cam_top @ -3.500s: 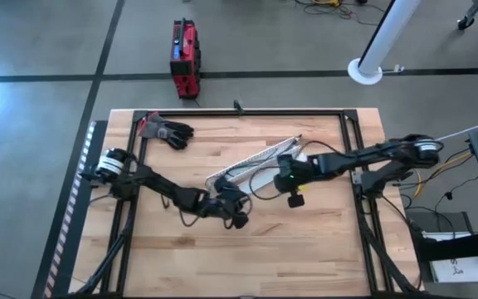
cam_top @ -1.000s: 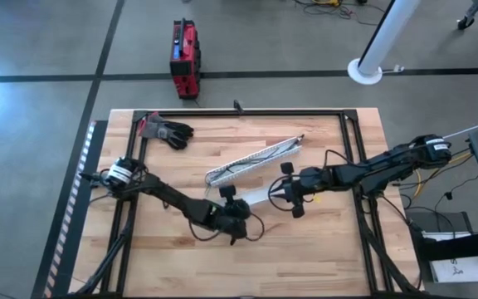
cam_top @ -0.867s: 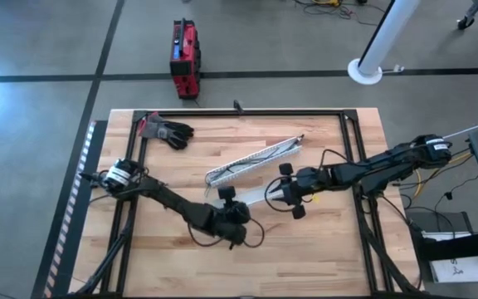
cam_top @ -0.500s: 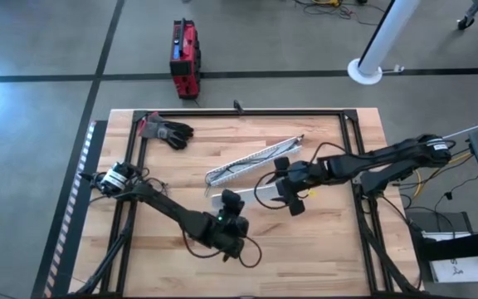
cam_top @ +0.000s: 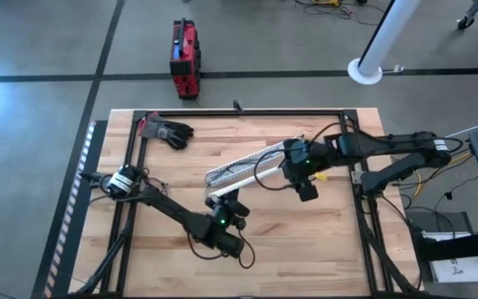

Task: Ziptie cables
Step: Insert the white duct lid into the white cable duct until it is secured

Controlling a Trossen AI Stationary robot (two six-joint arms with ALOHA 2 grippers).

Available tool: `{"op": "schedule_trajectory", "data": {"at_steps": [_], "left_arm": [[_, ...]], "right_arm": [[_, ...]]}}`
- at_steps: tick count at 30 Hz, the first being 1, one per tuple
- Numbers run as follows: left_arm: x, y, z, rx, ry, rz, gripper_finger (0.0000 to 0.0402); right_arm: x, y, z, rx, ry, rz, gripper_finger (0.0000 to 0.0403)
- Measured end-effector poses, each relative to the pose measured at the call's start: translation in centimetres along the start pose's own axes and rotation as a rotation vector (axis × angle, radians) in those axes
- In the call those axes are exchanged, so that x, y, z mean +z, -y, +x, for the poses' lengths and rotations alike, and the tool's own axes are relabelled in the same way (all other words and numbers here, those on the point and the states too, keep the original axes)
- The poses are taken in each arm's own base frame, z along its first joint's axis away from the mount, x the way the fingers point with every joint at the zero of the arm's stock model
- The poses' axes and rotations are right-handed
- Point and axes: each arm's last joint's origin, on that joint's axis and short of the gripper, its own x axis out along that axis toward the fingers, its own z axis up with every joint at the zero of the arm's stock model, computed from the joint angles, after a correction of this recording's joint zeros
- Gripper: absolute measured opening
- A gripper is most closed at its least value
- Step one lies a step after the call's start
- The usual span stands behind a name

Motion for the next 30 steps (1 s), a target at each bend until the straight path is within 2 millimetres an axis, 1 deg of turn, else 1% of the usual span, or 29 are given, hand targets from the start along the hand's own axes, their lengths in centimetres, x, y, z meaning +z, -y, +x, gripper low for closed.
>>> {"op": "schedule_trajectory", "data": {"at_steps": [3, 6, 10, 12, 16, 20, 22, 25, 28, 30], "left_arm": [[0.5, 0.6, -0.2, 0.001, 0.005, 0.075, 0.0], [1.2, 0.9, -0.5, 0.007, 0.013, 0.101, 0.0], [1.9, 1.2, -1.6, 0.021, 0.04, 0.134, 0.0], [2.1, 1.0, -2.2, 0.029, 0.05, 0.125, 0.0], [2.2, 0.7, -3.1, 0.043, 0.067, 0.113, 0.0], [2.2, 0.7, -3.3, 0.046, 0.072, 0.097, 0.0], [2.2, 0.7, -3.3, 0.046, 0.072, 0.082, 0.0], [2.2, 1.0, -3.2, 0.042, 0.073, 0.068, 0.0], [2.2, 1.0, -3.0, 0.04, 0.069, 0.054, 0.0], [2.2, 1.0, -3.0, 0.038, 0.069, 0.037, 0.0]], "right_arm": [[-0.2, 0.3, 0.2, 0.046, 0.012, 0.025, 0.0287], [-0.5, 0.3, 1.3, 0.141, 0.019, 0.036, 0.0281], [-0.4, 0.6, 4.0, 0.244, 0.049, 0.018, 0.0277], [-0.3, 0.9, 5.5, 0.282, 0.062, -0.006, 0.0279], [0.0, 1.9, 8.6, 0.282, 0.079, -0.037, 0.0283], [-0.3, 2.1, 11.2, 0.303, 0.027, -0.028, 0.0279], [-0.5, 1.7, 12.2, 0.332, -0.009, -0.021, 0.027], [-0.7, 1.1, 13.0, 0.367, -0.039, -0.018, 0.0253], [-0.8, 0.9, 13.5, 0.307, -0.087, 0.016, 0.0226], [-0.8, 0.7, 13.7, 0.237, -0.126, 0.006, 0.0199]]}}
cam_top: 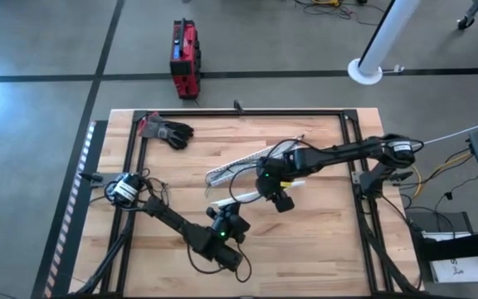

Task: Ziptie cables
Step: Insert the white duct lid into the white cable duct until it is secured

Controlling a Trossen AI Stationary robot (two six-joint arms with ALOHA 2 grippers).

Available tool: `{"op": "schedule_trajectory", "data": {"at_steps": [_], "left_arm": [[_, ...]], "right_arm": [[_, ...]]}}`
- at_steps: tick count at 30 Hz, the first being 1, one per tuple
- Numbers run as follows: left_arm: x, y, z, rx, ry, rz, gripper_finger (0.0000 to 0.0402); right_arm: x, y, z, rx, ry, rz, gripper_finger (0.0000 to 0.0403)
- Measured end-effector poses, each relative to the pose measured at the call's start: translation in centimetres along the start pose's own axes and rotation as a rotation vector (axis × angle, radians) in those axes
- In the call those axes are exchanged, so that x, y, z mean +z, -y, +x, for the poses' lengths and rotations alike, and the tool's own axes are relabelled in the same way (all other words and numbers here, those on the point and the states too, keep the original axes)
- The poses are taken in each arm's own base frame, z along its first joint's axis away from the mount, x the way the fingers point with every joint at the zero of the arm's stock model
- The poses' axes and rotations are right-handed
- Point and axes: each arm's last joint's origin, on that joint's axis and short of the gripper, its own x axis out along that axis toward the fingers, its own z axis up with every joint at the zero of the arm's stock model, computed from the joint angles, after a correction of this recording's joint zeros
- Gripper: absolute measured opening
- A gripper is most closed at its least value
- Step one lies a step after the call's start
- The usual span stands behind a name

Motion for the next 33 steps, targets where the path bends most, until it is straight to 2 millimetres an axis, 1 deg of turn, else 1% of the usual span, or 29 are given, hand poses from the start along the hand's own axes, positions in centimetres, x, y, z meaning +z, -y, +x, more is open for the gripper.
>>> {"op": "schedule_trajectory", "data": {"at_steps": [3, 7, 8, 9, 12, 14, 17, 20, 22, 26, 28, 30, 33], "left_arm": [[0.1, -0.1, 0.0, -0.005, 0.007, -0.037, 0.0], [0.2, -0.2, 0.1, -0.009, 0.01, -0.072, 0.001], [0.2, -0.2, 0.1, -0.01, 0.011, -0.087, 0.0015], [0.2, -0.2, 0.2, -0.011, 0.011, -0.107, 0.0021], [0.2, -0.3, 0.2, -0.024, 0.027, -0.222, 0.0046], [0.2, -0.3, 0.2, -0.045, 0.049, -0.331, 0.0069], [0.2, -0.4, 0.2, -0.092, 0.084, -0.566, 0.0108], [0.3, -0.3, 0.2, -0.163, 0.115, -0.848, 0.015], [0.5, -0.2, 0.2, -0.224, 0.133, -1.009, 0.0174], [0.9, 0.2, 0.0, -0.401, 0.163, -1.313, 0.0212], [1.1, 0.3, -0.1, -0.506, 0.173, -1.45, 0.0226], [1.5, 0.5, -0.2, -0.606, 0.187, -1.565, 0.0236], [1.9, 0.6, -0.5, -0.709, 0.209, -1.656, 0.0245]], "right_arm": [[0.1, -0.3, 0.1, -0.101, -0.037, -0.035, 0.0142], [0.3, -1.2, 0.1, -0.165, -0.07, -0.068, 0.0043], [0.3, -1.5, 0.1, -0.178, -0.081, -0.082, 0.0023], [0.5, -1.9, 0.1, -0.203, -0.096, -0.099, 0.0013], [0.6, -2.9, 0.2, -0.356, -0.154, -0.138, 0.0017], [0.6, -3.6, 0.2, -0.471, -0.212, -0.17, 0.0015], [0.4, -4.3, 0.0, -0.666, -0.289, -0.191, 0.0006], [0.1, -4.7, -0.3, -0.827, -0.339, -0.169, 0.0009], [-0.2, -4.9, -0.2, -0.815, -0.343, -0.143, 0.0016], [-0.9, -5.5, 0.7, -0.55, -0.318, -0.075, 0.0041], [-1.2, -5.8, 1.4, -0.457, -0.3, -0.048, 0.0058], [-1.7, -5.9, 2.1, -0.445, -0.28, -0.01, 0.0074], [-2.5, -5.9, 3.3, -0.451, -0.271, 0.022, 0.0095]]}}
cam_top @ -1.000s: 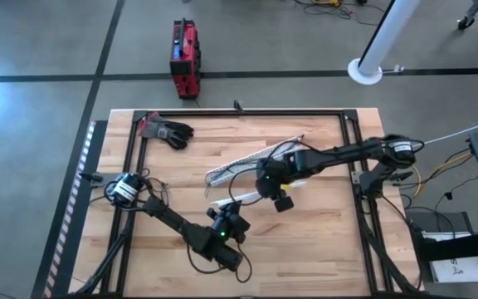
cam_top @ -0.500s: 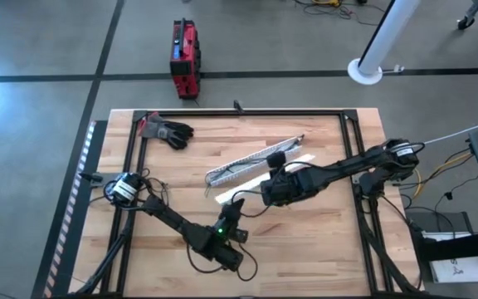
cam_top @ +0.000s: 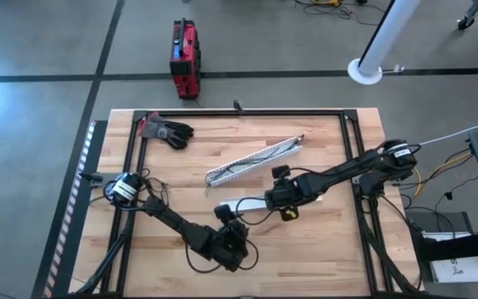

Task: Ziptie cables
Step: Insert the white duct lid into the white cable duct until it is secured

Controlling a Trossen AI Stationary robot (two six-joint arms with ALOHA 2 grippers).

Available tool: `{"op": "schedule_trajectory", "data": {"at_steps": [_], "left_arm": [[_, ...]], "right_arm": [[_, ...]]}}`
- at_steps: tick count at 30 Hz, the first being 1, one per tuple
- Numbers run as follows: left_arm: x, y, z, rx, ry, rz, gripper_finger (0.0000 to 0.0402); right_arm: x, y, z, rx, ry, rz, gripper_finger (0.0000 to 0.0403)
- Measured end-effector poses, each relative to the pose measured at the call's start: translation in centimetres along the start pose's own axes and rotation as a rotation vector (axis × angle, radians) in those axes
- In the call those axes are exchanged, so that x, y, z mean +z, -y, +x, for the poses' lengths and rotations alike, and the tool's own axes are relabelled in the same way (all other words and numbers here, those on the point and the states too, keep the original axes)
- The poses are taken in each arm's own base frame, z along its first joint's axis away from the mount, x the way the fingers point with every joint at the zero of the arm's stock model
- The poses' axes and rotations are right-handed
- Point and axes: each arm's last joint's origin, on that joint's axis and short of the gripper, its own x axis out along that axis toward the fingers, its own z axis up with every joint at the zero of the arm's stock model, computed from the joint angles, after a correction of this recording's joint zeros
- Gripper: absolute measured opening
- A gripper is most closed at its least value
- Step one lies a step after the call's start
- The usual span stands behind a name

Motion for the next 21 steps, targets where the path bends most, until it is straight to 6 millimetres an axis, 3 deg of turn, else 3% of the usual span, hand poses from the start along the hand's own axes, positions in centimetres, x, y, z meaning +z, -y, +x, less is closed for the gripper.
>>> {"op": "schedule_trajectory", "data": {"at_steps": [7, 14, 17, 21], "left_arm": [[-1.0, 0.0, 0.3, -0.074, -0.065, -0.111, 0.0245], [-2.0, 0.0, 1.1, -0.121, -0.031, -0.199, 0.0223], [-2.5, 0.0, 1.3, -0.131, -0.017, -0.218, 0.0214], [-2.5, 0.0, 1.3, -0.133, -0.016, -0.221, 0.0204]], "right_arm": [[-1.1, -0.5, 1.1, 0.018, -0.05, -0.001, 0.0149], [-1.4, -0.6, 2.4, 0.223, 0.022, 0.052, 0.021], [-1.9, -0.4, 3.5, 0.232, 0.062, 0.112, 0.0235], [-2.6, -0.4, 4.3, 0.254, 0.092, 0.15, 0.0243]]}}
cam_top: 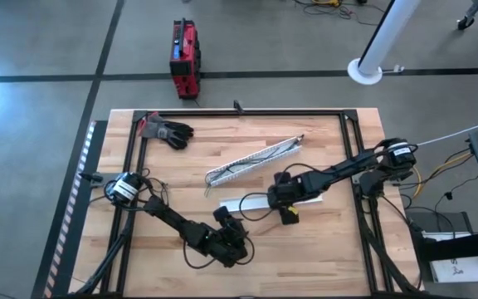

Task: Ziptie cables
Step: Insert the white duct lid into the white cable duct until it is secured

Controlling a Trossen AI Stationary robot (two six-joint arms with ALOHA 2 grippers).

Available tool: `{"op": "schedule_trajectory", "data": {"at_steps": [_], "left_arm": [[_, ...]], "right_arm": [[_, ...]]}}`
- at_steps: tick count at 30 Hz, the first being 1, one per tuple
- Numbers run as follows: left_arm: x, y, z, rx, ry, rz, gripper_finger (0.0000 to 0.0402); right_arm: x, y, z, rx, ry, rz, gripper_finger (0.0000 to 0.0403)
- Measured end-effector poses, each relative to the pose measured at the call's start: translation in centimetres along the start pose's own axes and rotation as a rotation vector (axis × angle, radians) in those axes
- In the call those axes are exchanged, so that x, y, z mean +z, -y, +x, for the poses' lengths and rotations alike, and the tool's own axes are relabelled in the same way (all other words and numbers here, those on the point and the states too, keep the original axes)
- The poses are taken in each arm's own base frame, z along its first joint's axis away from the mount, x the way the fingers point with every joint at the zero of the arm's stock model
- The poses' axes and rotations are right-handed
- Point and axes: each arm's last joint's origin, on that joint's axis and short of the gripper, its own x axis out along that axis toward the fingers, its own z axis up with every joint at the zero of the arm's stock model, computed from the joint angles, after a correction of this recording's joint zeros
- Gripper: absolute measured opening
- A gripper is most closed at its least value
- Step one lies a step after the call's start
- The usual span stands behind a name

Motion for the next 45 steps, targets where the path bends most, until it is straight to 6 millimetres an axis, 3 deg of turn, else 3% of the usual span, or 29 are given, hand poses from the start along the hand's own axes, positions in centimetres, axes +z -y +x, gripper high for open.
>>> {"op": "schedule_trajectory", "data": {"at_steps": [4, 12, 14, 21, 25, 31, 36, 45], "left_arm": [[0.6, 0.3, -0.1, -0.01, 0.013, -0.002, 0.0197], [1.7, 0.9, -0.4, -0.024, 0.036, 0.145, 0.0186], [1.9, 1.0, -0.4, -0.019, 0.042, 0.165, 0.0183], [2.2, 0.9, -0.4, 0.021, 0.071, 0.176, 0.0173], [2.2, 0.8, -0.3, 0.021, 0.071, 0.169, 0.0168], [2.2, 0.9, -0.3, 0.02, 0.073, 0.164, 0.0162], [2.2, 0.9, -0.3, 0.02, 0.073, 0.164, 0.0157], [2.2, 0.9, -0.3, 0.02, 0.073, 0.175, 0.0151]], "right_arm": [[-0.4, -0.1, 0.3, 0.012, 0.0, 0.009, 0.0202], [-0.6, -0.2, 0.5, 0.02, 0.012, 0.001, 0.0032], [-0.6, -0.1, 0.5, 0.006, 0.014, -0.001, 0.0009], [0.3, 0.3, -1.6, 0.163, -0.02, 0.02, 0.0003], [1.0, 1.1, -3.4, 0.381, -0.05, 0.048, 0.0001], [1.2, 2.6, -4.0, 0.745, -0.016, 0.065, 0.0001], [0.9, 4.5, -2.4, 0.844, 0.015, 0.099, 0.0], [0.0, 7.1, 3.6, 1.145, 0.075, 0.226, 0.0]]}}
